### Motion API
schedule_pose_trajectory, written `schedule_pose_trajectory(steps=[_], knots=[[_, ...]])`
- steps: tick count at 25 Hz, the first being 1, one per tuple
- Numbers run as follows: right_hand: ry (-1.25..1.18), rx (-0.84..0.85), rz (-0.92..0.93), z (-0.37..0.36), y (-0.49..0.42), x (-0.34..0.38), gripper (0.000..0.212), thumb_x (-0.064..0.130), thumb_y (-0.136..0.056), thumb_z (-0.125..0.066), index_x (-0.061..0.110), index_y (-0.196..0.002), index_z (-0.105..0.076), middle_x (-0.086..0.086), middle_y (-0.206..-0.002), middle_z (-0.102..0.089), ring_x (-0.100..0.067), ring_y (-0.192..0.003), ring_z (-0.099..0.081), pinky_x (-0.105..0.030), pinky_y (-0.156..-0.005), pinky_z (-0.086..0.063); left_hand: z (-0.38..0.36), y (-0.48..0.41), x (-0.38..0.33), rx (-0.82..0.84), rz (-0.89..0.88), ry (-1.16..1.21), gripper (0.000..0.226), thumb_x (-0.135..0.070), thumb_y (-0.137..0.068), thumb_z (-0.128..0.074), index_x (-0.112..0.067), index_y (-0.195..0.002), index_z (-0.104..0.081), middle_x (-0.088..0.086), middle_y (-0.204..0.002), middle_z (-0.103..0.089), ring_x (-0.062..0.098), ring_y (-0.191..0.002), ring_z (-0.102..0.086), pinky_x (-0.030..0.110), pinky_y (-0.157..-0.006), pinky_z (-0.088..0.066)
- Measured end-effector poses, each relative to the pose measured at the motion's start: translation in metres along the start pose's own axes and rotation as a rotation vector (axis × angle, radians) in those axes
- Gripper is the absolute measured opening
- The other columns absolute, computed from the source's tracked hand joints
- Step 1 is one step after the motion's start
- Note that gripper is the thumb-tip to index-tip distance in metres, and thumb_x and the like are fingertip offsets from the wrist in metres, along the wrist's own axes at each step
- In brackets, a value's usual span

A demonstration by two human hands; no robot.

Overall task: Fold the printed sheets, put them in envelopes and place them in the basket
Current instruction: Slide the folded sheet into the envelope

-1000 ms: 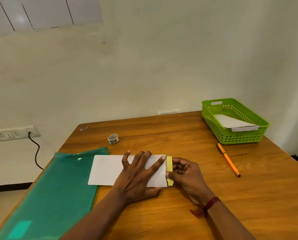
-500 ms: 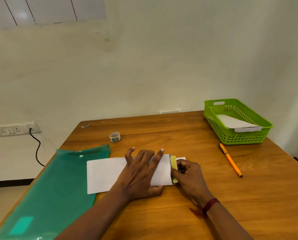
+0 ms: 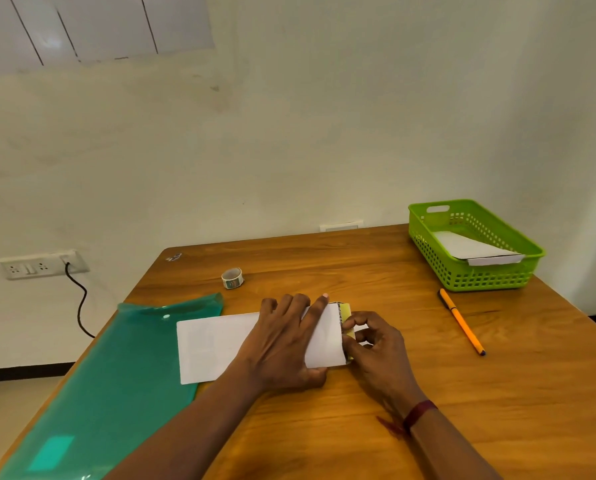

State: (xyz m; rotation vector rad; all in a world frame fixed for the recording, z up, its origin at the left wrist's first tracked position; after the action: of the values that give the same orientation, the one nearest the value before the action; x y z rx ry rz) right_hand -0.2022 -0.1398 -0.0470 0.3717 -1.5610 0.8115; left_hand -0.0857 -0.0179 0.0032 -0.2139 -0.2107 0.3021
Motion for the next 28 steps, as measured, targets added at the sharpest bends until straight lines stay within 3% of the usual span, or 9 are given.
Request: schedule_pose_trajectory(steps=[3, 6, 11, 14, 16, 18, 20, 22, 28], knots=[[-0.067, 0.067, -0.073, -0.005, -0.002, -0.003, 0.013, 0.020, -0.094, -0.061, 0.019, -0.092, -0.074, 0.009, -0.099, -0.068, -0.016, -0.094, -0.064, -0.034, -0.072, -0.055, 0.001, -0.004, 0.000, -0.025, 0.001, -0.003, 0.113, -0.084, -0.069, -0.049, -0.026, -0.153, -0.002, 0.003, -0.144, -0.030, 0.021, -0.125, -0.032, 0.041, -0.106, -0.027], [0.016, 0.121, -0.011, -0.007, -0.001, 0.003, 0.020, 0.036, -0.085, -0.068, 0.018, -0.089, -0.077, 0.012, -0.096, -0.066, -0.008, -0.093, -0.063, -0.023, -0.074, -0.052, 0.002, -0.008, -0.003, -0.053, -0.016, -0.006, 0.112, -0.084, -0.069, -0.049, -0.023, -0.153, -0.007, 0.005, -0.143, -0.034, 0.022, -0.123, -0.035, 0.042, -0.103, -0.030], [0.061, 0.150, -0.007, -0.006, -0.002, 0.002, 0.023, 0.033, -0.085, -0.069, 0.017, -0.099, -0.077, 0.012, -0.109, -0.063, -0.002, -0.104, -0.060, -0.020, -0.078, -0.052, 0.000, -0.010, -0.005, -0.001, 0.000, -0.009, 0.115, -0.080, -0.072, -0.051, -0.023, -0.154, 0.006, 0.003, -0.150, -0.025, 0.021, -0.131, -0.028, 0.043, -0.109, -0.025], [0.016, 0.133, -0.029, -0.002, -0.003, 0.001, 0.023, 0.024, -0.087, -0.068, 0.009, -0.102, -0.075, 0.011, -0.113, -0.061, 0.021, -0.100, -0.051, -0.003, -0.073, -0.044, -0.003, -0.009, 0.000, 0.028, 0.031, -0.004, 0.116, -0.076, -0.072, -0.057, -0.024, -0.153, 0.008, 0.002, -0.153, -0.021, 0.021, -0.135, -0.025, 0.045, -0.113, -0.021], [-0.009, 0.117, -0.042, 0.001, -0.004, -0.005, 0.018, 0.019, -0.087, -0.068, 0.008, -0.100, -0.075, 0.014, -0.110, -0.059, 0.027, -0.097, -0.048, 0.001, -0.072, -0.041, -0.004, -0.008, 0.003, 0.034, 0.029, -0.007, 0.114, -0.074, -0.073, -0.058, -0.023, -0.153, 0.006, 0.002, -0.153, -0.022, 0.021, -0.136, -0.026, 0.046, -0.114, -0.021], [-0.014, 0.095, -0.049, 0.000, -0.005, -0.006, 0.020, 0.029, -0.085, -0.070, 0.015, -0.098, -0.077, 0.017, -0.113, -0.059, 0.020, -0.108, -0.049, -0.005, -0.082, -0.044, -0.005, -0.008, 0.006, 0.032, 0.026, -0.006, 0.111, -0.073, -0.075, -0.058, -0.022, -0.154, 0.003, 0.002, -0.153, -0.024, 0.021, -0.136, -0.027, 0.045, -0.115, -0.021], [0.018, 0.052, -0.074, -0.001, -0.004, -0.007, 0.042, 0.057, -0.075, -0.070, 0.024, -0.100, -0.077, 0.010, -0.132, -0.057, -0.002, -0.129, -0.045, -0.030, -0.101, -0.046, -0.006, -0.006, 0.010, 0.026, 0.033, 0.003, 0.108, -0.071, -0.077, -0.058, -0.023, -0.154, 0.000, 0.002, -0.154, -0.026, 0.021, -0.136, -0.027, 0.045, -0.115, -0.022], [0.016, 0.030, -0.082, 0.000, -0.002, -0.007, 0.058, 0.072, -0.068, -0.067, 0.027, -0.103, -0.075, 0.007, -0.138, -0.054, -0.014, -0.132, -0.045, -0.045, -0.103, -0.046, -0.007, -0.004, 0.011, 0.030, 0.041, 0.016, 0.106, -0.070, -0.077, -0.058, -0.024, -0.154, -0.002, 0.001, -0.154, -0.026, 0.020, -0.137, -0.027, 0.044, -0.117, -0.023], [-0.181, -0.021, -0.087, 0.004, -0.003, -0.001, 0.023, 0.036, -0.082, -0.066, 0.022, -0.098, -0.074, 0.012, -0.116, -0.062, -0.009, -0.109, -0.060, -0.032, -0.084, -0.056, -0.007, -0.001, 0.018, 0.055, 0.046, 0.047, 0.104, -0.067, -0.076, -0.062, -0.026, -0.153, -0.006, -0.001, -0.153, -0.026, 0.019, -0.138, -0.027, 0.044, -0.119, -0.021]])
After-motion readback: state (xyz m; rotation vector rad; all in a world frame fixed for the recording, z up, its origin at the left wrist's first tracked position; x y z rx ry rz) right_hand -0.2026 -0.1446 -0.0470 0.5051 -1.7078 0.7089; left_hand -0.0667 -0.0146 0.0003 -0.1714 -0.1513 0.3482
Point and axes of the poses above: each hand's wrist, its own y-axis away from the middle knuckle, its own z-axis out of the back of the hand, x = y × z, the point moved 4 cm from there along -y, towards the middle knuckle
